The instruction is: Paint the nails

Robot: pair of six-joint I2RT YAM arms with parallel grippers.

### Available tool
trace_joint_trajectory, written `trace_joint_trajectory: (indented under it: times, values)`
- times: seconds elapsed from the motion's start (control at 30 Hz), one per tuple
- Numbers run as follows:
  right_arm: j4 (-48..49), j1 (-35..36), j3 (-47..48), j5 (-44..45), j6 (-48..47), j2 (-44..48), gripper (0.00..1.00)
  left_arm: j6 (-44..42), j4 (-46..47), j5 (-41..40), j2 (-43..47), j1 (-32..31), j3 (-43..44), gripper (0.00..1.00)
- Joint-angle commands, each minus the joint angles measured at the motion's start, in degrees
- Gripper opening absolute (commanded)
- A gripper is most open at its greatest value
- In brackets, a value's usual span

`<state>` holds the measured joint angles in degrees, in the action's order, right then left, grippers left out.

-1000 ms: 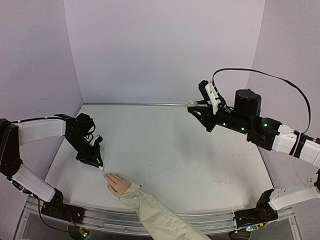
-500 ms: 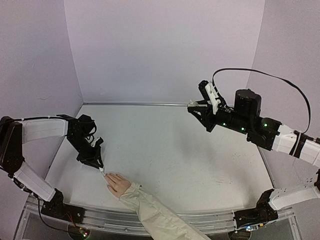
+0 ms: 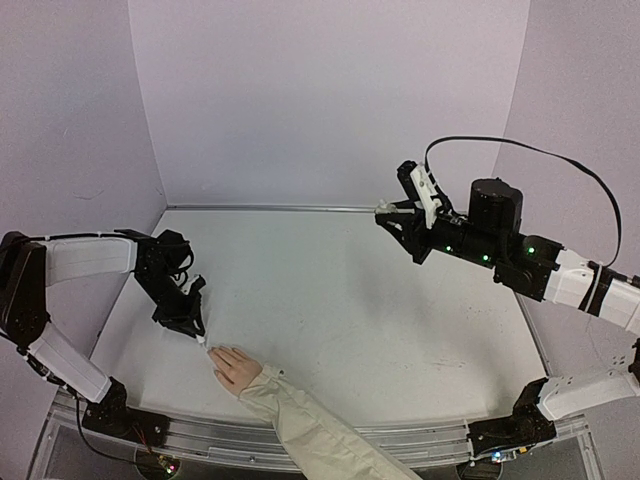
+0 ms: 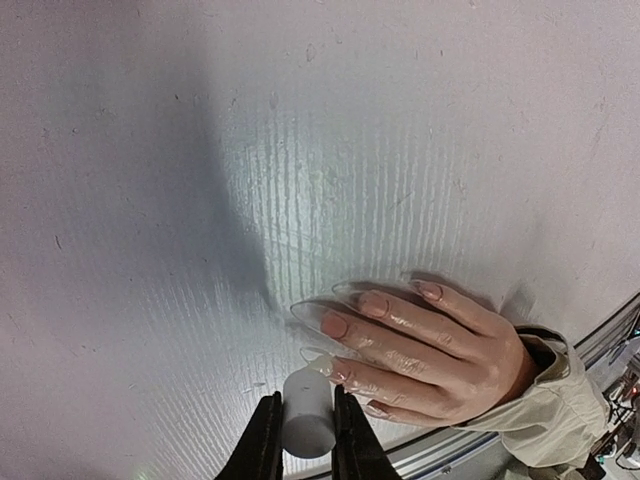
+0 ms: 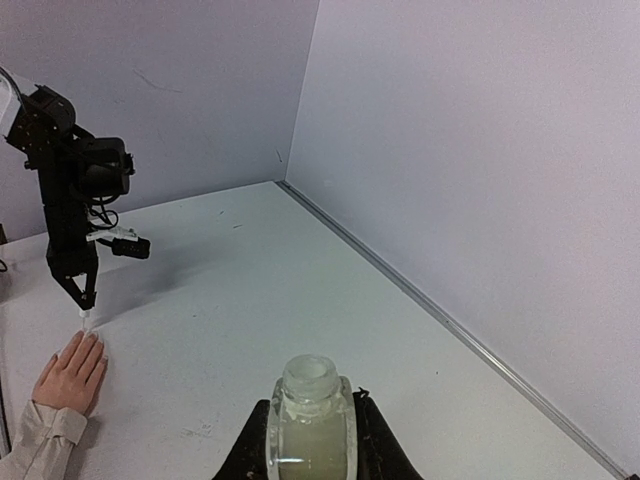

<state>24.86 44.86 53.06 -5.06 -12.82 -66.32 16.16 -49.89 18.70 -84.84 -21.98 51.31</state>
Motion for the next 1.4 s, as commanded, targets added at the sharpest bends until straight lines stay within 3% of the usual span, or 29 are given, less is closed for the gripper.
trace_joint_trajectory:
  times: [0.0, 0.4, 0.77, 1.37]
  values:
    - [2.8, 0.0, 0.3, 0.4, 0.3, 1.8, 0.00, -1.5, 1.1, -1.3, 0.0, -0.2, 1.5, 0.00]
    - [2.8, 0.0, 0.6, 0.4, 0.7, 1.7, 0.00, 0.0, 1.3, -8.4, 3.9, -0.2, 1.5, 0.00]
    - [2.9, 0.0, 0.6, -0.2, -0.3, 0.9, 0.00, -2.2, -2.8, 3.9, 4.2, -1.1, 3.3, 0.00]
    - [2.9, 0.0, 0.2, 0.2, 0.5, 2.3, 0.00, -2.5, -0.9, 0.6, 2.3, -1.5, 2.4, 0.00]
